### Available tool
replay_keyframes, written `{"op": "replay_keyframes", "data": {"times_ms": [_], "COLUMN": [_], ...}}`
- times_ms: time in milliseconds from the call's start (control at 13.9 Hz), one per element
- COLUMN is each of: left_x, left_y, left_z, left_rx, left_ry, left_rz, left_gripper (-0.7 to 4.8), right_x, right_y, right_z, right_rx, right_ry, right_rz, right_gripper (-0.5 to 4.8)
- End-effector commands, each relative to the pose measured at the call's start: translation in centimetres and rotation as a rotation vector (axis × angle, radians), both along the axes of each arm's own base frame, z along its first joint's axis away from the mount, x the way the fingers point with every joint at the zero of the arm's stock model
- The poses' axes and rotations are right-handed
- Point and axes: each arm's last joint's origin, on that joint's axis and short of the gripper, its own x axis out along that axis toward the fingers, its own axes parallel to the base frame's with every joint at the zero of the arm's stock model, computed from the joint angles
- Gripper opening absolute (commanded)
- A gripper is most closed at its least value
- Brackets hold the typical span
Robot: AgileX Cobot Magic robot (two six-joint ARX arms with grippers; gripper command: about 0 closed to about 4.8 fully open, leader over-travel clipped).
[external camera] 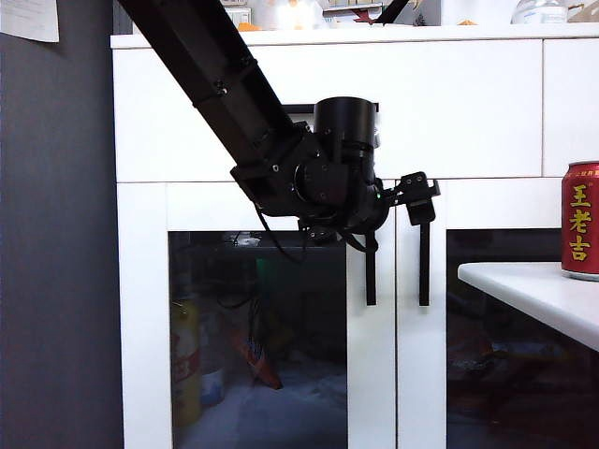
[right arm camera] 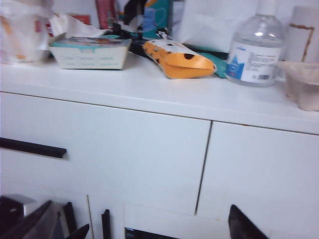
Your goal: Open the left door of the white cabinet, pick up a can of beverage from the table on the right, place it inside the cabinet, and finally close the cabinet door.
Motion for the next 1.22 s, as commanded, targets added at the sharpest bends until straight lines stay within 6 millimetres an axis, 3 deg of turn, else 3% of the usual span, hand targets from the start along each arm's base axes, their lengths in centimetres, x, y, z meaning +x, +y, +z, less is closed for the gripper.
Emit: {"op": "replay_keyframes", "data": {"times_ms": [72,143,215,287,359,789,1220], "left_x": [-0.03,-0.03,-0.05,-0.08,-0.10,-0.28,-0.33], "left_y": [-0.11,-0.12,-0.15,-0.18,-0.24,-0.52,-0.52], "left_z": [0.20,0.20,0.20,0.22,0.23,0.27,0.26], "left_rx": [-0.009,-0.009,-0.009,-0.010,-0.011,-0.015,-0.009], "left_ry": [-0.015,-0.015,-0.015,-0.015,-0.015,-0.017,-0.014], "left_rz": [-0.002,-0.003,-0.009,-0.012,-0.032,-0.102,-0.031], "left_gripper": [4.79,4.79,3.84,1.29,0.00,-0.06,-0.02], "right_x": [0.45,0.51,0.52,0.52,0.52,0.51,0.50], "right_y": [-0.04,-0.05,-0.05,-0.05,-0.05,-0.05,-0.05], "right_z": [0.02,-0.08,-0.12,-0.08,-0.07,-0.07,-0.07], "right_rx": [-0.003,-0.003,-0.003,-0.003,-0.003,-0.003,-0.003], "right_ry": [-0.012,-0.008,-0.007,-0.011,-0.012,-0.012,-0.011], "right_rz": [-0.007,-0.007,-0.007,-0.008,-0.008,-0.008,-0.007], "right_gripper": [4.40,4.40,4.40,4.40,4.40,4.40,4.40]}}
